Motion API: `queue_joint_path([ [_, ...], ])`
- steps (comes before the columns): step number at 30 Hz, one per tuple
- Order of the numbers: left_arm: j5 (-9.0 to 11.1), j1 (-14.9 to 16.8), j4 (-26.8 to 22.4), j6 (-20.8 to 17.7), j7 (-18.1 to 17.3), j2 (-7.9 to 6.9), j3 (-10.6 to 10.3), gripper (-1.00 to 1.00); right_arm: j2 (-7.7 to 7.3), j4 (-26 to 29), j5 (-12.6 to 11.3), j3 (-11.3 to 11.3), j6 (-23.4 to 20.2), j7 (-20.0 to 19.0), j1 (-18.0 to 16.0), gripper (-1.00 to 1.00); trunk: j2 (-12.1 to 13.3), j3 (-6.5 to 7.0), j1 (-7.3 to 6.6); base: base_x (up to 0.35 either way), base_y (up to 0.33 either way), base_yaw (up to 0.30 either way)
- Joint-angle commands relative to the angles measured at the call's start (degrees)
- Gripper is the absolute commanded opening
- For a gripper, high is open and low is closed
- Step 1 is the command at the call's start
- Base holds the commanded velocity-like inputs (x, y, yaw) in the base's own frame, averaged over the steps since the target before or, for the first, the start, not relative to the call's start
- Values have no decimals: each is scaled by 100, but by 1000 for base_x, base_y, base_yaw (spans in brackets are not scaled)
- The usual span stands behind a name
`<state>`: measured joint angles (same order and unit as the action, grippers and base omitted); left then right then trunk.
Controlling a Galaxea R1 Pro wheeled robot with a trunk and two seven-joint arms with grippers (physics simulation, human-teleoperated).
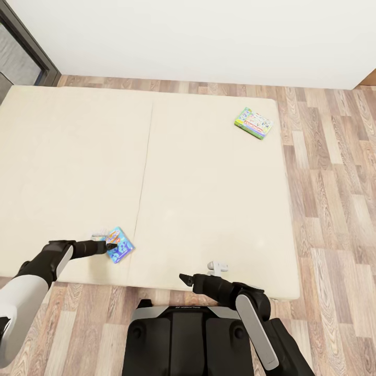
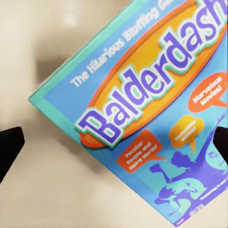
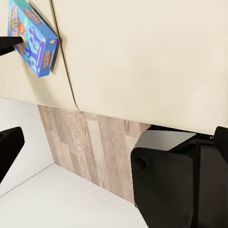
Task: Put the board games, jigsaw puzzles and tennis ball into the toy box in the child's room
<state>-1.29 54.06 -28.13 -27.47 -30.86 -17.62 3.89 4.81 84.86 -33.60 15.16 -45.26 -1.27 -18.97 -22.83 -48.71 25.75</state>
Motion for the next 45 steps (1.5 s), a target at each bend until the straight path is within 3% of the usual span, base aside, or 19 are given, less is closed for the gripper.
queue_joint_path([
  [1, -14, 1, -37, -55, -28, 3, 39, 100, 2, 5, 12, -3, -27, -13, -2, 100, -9, -6, 3, 0, 0, 0],
  [22, 176, -1, -233, -94, -26, 35, 76, 100, 2, 5, 13, 4, -27, -13, -2, 100, -9, -6, 3, 0, 0, 0],
  [32, 198, 0, -232, -92, -26, 232, 76, 100, -3, 5, 14, -1, -27, -13, -2, 100, -9, -6, 3, 0, 0, 0],
  [45, 211, -1, -233, -92, -33, 291, 76, 100, -7, 5, 12, -3, -27, -13, -2, 100, -9, -6, 3, 0, 0, 0],
])
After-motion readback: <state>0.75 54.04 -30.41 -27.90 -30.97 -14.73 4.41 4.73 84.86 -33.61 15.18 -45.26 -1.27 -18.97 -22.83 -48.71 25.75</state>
